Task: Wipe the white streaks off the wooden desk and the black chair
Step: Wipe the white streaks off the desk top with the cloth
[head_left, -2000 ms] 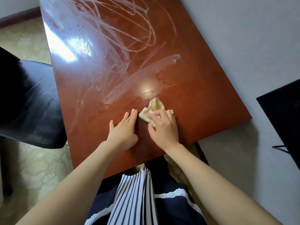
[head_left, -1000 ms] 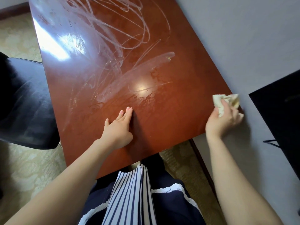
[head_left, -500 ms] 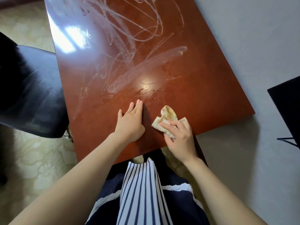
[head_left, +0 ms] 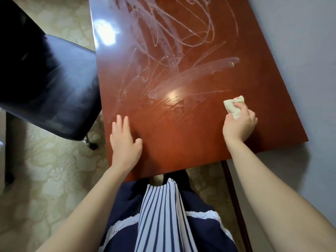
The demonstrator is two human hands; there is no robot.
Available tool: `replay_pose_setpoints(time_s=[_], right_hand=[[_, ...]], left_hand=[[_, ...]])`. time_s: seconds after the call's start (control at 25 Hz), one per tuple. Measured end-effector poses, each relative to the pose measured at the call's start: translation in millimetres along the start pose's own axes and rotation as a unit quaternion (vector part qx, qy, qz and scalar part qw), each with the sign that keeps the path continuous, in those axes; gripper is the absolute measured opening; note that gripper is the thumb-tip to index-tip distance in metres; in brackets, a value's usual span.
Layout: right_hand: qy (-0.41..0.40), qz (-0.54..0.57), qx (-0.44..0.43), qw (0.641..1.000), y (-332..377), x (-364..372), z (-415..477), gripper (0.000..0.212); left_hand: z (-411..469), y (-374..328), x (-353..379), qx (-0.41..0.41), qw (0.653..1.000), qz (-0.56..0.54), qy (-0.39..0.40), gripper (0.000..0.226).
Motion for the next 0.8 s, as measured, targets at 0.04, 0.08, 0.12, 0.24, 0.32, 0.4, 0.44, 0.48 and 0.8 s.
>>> replay_pose_setpoints(time_s=[0.04,0.08,0.12,0.24,0.32,0.4,0.44,0.48,0.8], right_hand=[[-0.011,0.008,0.02,1.0,8.3,5.0,-7.5,0.036],[-0.004,0.014,0.016,1.0,21.8,13.9,-16.8,0.035],[0.017,0.019,-0.012,1.0,40.3,26.0,-28.0,0.035],[0.084,0.053,-0.129,0.987,102.4,59.8,-76.2,0.034],[0.126,0.073,-0.193,0.97,135.7,76.7,-115.0,0.034],[0.167,0.095,-0.26,0.946,160.3,86.1,-149.8,0.034],[0.181,0.104,-0.296,0.932,169.5,87.1,-165.0,0.034],[0.193,0.111,-0.331,0.917,176.6,86.3,-178.1,0.034],[0.301,0.102,-0.481,0.817,178.7,69.2,-238.8,0.033]], left_hand=[[5.0,18.0,-6.4,-0.037,0.999,-0.024,-0.008,0.075],[9.1,33.9,-11.5,-0.071,0.996,-0.049,-0.007,0.076],[12.2,46.3,-16.3,-0.098,0.992,-0.076,0.001,0.076],[12.9,75.4,-19.6,-0.178,0.97,-0.158,0.05,0.071],[10.0,84.0,-18.6,-0.2,0.951,-0.217,0.098,0.052],[11.4,84.8,-17.0,-0.179,0.944,-0.238,0.14,0.039],[13.9,87.9,-18.8,-0.172,0.943,-0.245,0.148,0.04],[17.3,92.0,-21.4,-0.171,0.94,-0.251,0.153,0.043],[31.9,95.5,-28.9,-0.178,0.921,-0.283,0.201,0.039]])
Point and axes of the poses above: each hand's wrist, its own z-axis towards the middle knuckle, its own x-axis out of the palm, y = z × x, the point moved 10 cm from there along z, towards the middle knuckle, and after that the axes turned 15 degrees about -x, right-handed, at the moved point
